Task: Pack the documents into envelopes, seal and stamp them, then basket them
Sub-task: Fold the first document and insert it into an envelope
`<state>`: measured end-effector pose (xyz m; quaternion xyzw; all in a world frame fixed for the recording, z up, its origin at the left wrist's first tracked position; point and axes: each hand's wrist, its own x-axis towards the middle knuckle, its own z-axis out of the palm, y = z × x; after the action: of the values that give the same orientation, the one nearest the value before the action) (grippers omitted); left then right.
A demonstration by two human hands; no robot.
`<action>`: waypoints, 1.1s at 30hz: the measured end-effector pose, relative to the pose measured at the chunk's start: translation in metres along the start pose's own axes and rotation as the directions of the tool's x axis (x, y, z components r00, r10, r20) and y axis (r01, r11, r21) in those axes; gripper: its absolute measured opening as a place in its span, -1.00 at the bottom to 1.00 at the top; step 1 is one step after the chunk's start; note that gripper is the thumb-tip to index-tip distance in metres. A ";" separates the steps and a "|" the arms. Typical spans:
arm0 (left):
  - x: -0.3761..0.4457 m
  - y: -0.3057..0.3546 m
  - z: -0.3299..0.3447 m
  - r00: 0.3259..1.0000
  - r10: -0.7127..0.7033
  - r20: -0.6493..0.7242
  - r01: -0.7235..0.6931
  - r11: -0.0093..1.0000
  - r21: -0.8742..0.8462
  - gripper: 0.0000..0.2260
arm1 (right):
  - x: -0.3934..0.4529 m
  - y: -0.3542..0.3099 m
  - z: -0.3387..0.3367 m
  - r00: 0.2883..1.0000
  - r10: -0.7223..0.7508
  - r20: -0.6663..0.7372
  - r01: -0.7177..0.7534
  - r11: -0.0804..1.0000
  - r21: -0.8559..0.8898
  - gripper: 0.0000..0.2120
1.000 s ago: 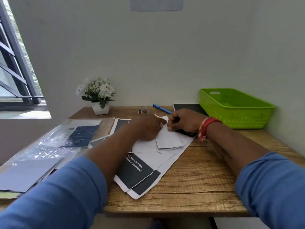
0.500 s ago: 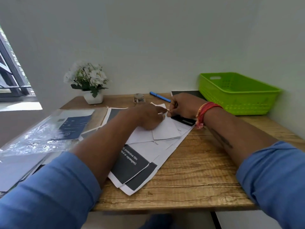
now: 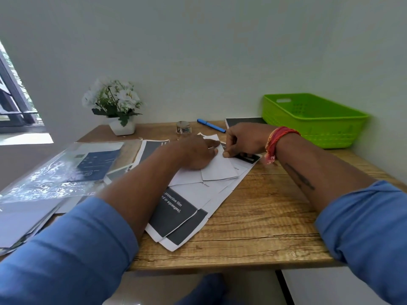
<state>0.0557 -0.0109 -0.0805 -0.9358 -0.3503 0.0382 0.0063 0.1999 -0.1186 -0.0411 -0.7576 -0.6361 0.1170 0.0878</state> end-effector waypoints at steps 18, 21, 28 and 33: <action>0.000 0.000 0.001 1.000 0.017 -0.008 -0.017 1.000 0.013 -0.53 | -0.009 0.004 -0.005 0.984 -0.002 0.177 -0.013 0.997 0.080 -0.82; -0.001 0.000 0.000 1.000 0.020 -0.015 -0.020 1.000 0.011 -0.53 | -0.010 0.006 -0.005 0.979 -0.006 0.202 -0.012 0.996 0.087 -0.82; 0.006 -0.004 0.005 1.000 0.002 -0.002 -0.002 1.000 -0.003 -0.53 | -0.013 0.005 -0.006 0.963 -0.027 0.270 -0.002 0.994 0.105 -0.83; 0.005 -0.005 0.005 1.000 0.013 -0.012 -0.013 1.000 -0.011 -0.52 | -0.015 0.003 -0.007 0.951 -0.030 0.308 0.001 0.996 0.092 -0.85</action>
<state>0.0563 -0.0040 -0.0852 -0.9384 -0.3443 0.0308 0.0031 0.2026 -0.1337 -0.0345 -0.7203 -0.6418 0.2623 0.0226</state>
